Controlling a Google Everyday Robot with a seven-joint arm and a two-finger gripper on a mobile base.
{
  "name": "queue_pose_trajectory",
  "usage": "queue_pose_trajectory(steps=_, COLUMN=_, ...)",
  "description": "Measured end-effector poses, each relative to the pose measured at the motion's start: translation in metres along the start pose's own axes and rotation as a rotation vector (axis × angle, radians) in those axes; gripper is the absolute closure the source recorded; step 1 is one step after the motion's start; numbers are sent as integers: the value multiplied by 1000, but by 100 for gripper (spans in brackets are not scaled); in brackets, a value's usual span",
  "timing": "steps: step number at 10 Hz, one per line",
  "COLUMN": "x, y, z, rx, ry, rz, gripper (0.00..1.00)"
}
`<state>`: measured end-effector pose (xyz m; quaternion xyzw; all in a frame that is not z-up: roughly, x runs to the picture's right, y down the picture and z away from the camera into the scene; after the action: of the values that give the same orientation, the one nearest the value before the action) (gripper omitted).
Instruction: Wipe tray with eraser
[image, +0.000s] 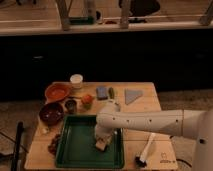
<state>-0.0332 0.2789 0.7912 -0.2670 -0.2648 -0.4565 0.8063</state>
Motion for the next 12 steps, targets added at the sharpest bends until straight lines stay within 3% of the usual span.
queue_pose_trajectory(steps=2, x=-10, y=-16, z=4, rx=13, ry=-18, rz=-33, gripper=100)
queue_pose_trajectory(steps=6, x=-12, y=-15, z=3, rx=15, ry=-24, rz=-41, gripper=100)
queue_pose_trajectory(steps=7, x=-21, y=-13, z=2, rx=17, ry=-49, rz=-62, gripper=100)
queue_pose_trajectory(steps=9, x=-47, y=6, z=-3, rx=9, ry=-84, rz=-84, gripper=100)
queue_pose_trajectory(steps=12, x=-55, y=34, z=-13, rx=2, ry=-73, rz=-55, gripper=100)
